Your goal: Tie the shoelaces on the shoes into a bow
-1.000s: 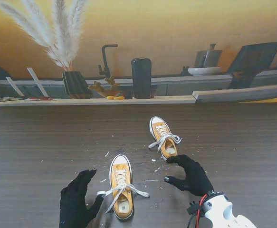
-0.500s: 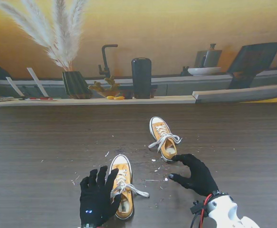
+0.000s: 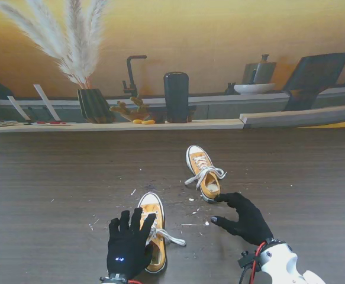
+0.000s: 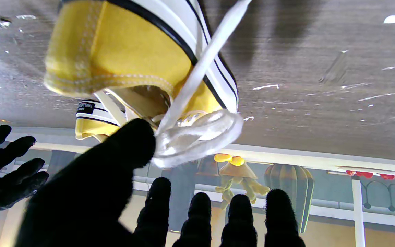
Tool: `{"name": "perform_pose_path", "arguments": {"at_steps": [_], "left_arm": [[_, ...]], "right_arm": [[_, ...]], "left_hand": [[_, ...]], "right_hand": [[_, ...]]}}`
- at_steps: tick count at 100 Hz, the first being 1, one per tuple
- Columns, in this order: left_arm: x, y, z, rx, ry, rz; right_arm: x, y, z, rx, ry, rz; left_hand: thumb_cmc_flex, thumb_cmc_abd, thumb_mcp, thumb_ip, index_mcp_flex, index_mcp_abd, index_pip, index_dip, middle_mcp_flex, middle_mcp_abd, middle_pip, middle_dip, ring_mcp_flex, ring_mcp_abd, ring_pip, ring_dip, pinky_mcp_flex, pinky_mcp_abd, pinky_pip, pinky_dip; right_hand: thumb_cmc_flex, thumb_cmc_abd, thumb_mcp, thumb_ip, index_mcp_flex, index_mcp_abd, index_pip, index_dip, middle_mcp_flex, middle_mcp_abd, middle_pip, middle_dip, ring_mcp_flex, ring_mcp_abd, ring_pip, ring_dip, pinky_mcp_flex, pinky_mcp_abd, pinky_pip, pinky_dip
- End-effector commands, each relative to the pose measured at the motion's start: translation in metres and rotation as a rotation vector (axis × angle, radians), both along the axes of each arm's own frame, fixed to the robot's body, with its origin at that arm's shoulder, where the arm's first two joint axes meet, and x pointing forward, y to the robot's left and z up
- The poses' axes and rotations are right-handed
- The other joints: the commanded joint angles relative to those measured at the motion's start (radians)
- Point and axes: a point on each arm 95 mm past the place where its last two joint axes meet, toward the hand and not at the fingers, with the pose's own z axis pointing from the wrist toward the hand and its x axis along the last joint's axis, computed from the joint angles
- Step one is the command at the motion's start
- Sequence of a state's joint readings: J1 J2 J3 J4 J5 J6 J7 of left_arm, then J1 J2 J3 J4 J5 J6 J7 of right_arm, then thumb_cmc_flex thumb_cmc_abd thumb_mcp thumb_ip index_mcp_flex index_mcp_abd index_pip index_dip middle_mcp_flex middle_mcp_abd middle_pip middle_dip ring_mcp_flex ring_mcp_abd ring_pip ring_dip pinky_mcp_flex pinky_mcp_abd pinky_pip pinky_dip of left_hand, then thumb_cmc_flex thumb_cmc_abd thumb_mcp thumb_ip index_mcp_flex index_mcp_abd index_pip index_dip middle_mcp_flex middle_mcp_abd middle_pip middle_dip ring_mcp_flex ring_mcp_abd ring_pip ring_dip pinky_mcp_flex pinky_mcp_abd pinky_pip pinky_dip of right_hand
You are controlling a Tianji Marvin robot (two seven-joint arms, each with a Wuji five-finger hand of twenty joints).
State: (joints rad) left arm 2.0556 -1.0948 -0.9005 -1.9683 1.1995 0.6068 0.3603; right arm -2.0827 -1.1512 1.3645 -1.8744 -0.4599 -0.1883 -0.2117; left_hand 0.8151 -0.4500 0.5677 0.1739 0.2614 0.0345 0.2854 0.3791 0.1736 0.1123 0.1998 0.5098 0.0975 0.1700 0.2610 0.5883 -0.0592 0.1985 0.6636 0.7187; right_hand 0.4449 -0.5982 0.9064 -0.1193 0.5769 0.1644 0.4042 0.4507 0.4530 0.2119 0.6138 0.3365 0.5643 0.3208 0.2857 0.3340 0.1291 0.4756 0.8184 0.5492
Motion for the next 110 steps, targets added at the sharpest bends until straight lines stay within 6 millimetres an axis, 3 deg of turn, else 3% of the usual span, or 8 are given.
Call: {"name": "perform_pose_path", "arguments": {"at_steps": [1, 39, 73, 100, 101, 103, 105, 110], "left_arm": [[0.004, -0.002, 0.001, -0.001, 0.017, -0.005], [0.013, -0.001, -0.010, 0.065, 0.096, -0.006], [0.036, 0.002, -0.026, 0.087, 0.104, -0.038], [0.044, -0.003, -0.027, 0.068, 0.106, -0.067], [0.044, -0.003, -0.027, 0.069, 0.106, -0.068], [0.045, -0.003, -0.028, 0.073, 0.103, -0.068], [0.045, -0.003, -0.028, 0.077, 0.099, -0.067], [0.047, -0.002, -0.029, 0.084, 0.087, -0.065]], "right_arm": [[-0.002, 0.001, 0.002, 0.000, 0.006, 0.015], [-0.003, -0.001, 0.003, 0.008, 0.012, 0.014], [-0.004, 0.000, 0.002, 0.013, 0.018, 0.025], [-0.005, 0.001, 0.001, 0.017, 0.021, 0.037], [-0.005, 0.001, 0.001, 0.017, 0.021, 0.038], [-0.005, 0.002, 0.001, 0.017, 0.022, 0.039], [-0.005, 0.002, 0.001, 0.018, 0.023, 0.041], [-0.005, 0.003, 0.002, 0.021, 0.025, 0.044]], "left_hand": [[0.037, -0.023, 0.024, -0.012, 0.007, 0.050, -0.008, -0.017, -0.023, 0.016, -0.020, -0.001, -0.024, 0.007, -0.022, -0.023, -0.013, -0.048, -0.017, -0.001], [0.111, -0.016, 0.092, -0.034, 0.029, 0.039, 0.016, -0.007, -0.013, 0.014, 0.000, 0.004, -0.003, 0.017, -0.010, -0.021, 0.017, -0.038, -0.020, 0.000], [0.199, -0.016, 0.179, -0.106, 0.194, -0.132, 0.203, 0.052, 0.154, -0.031, 0.100, -0.017, 0.139, 0.016, 0.156, 0.032, 0.105, -0.033, 0.245, 0.038], [0.234, 0.008, 0.230, -0.106, 0.321, -0.215, 0.311, 0.092, 0.342, -0.070, 0.148, -0.015, 0.287, -0.032, 0.325, 0.091, 0.208, -0.056, 0.475, 0.032], [0.237, 0.009, 0.235, -0.109, 0.326, -0.218, 0.316, 0.095, 0.348, -0.072, 0.149, -0.014, 0.292, -0.033, 0.337, 0.101, 0.211, -0.059, 0.488, 0.033], [0.256, -0.007, 0.253, -0.158, 0.344, -0.231, 0.335, 0.106, 0.371, -0.077, 0.156, -0.011, 0.321, -0.031, 0.334, 0.188, 0.225, -0.062, 0.530, 0.005], [0.275, -0.020, 0.258, -0.180, 0.365, -0.241, 0.355, 0.116, 0.398, -0.091, 0.164, -0.007, 0.345, -0.029, 0.338, 0.230, 0.237, -0.058, 0.558, -0.020], [0.328, -0.041, 0.252, -0.209, 0.431, -0.262, 0.407, 0.142, 0.461, -0.100, 0.182, 0.000, 0.418, -0.022, 0.328, 0.300, 0.267, -0.046, 0.651, -0.102]], "right_hand": [[-0.033, 0.001, -0.030, -0.004, -0.034, -0.011, -0.016, -0.013, -0.019, -0.003, -0.014, -0.011, -0.006, 0.010, -0.018, -0.005, 0.001, -0.008, -0.012, 0.015], [-0.038, 0.010, -0.027, -0.003, -0.036, -0.009, -0.019, -0.014, -0.015, 0.000, -0.015, -0.010, -0.002, 0.014, -0.022, -0.005, 0.006, -0.004, -0.014, 0.021], [-0.039, 0.015, -0.019, -0.002, -0.024, -0.009, -0.016, -0.012, -0.007, 0.004, -0.016, -0.009, 0.007, 0.017, -0.021, -0.004, 0.012, -0.002, -0.014, 0.025], [-0.042, 0.020, -0.012, -0.002, -0.007, -0.011, -0.013, -0.010, 0.008, 0.009, -0.016, -0.009, 0.013, 0.018, -0.019, -0.003, 0.017, -0.001, -0.011, 0.026], [-0.042, 0.021, -0.012, -0.002, -0.007, -0.011, -0.013, -0.010, 0.008, 0.009, -0.016, -0.010, 0.014, 0.018, -0.019, -0.003, 0.017, -0.001, -0.011, 0.027], [-0.043, 0.020, -0.012, -0.002, -0.006, -0.009, -0.013, -0.010, 0.009, 0.009, -0.017, -0.010, 0.014, 0.020, -0.019, -0.003, 0.018, 0.001, -0.011, 0.027], [-0.042, 0.020, -0.011, -0.002, -0.004, -0.009, -0.012, -0.010, 0.010, 0.011, -0.017, -0.010, 0.015, 0.019, -0.019, -0.003, 0.018, 0.001, -0.011, 0.027], [-0.043, 0.021, -0.009, -0.002, 0.002, -0.010, -0.011, -0.009, 0.013, 0.012, -0.017, -0.010, 0.017, 0.020, -0.018, -0.003, 0.019, 0.000, -0.010, 0.027]]}}
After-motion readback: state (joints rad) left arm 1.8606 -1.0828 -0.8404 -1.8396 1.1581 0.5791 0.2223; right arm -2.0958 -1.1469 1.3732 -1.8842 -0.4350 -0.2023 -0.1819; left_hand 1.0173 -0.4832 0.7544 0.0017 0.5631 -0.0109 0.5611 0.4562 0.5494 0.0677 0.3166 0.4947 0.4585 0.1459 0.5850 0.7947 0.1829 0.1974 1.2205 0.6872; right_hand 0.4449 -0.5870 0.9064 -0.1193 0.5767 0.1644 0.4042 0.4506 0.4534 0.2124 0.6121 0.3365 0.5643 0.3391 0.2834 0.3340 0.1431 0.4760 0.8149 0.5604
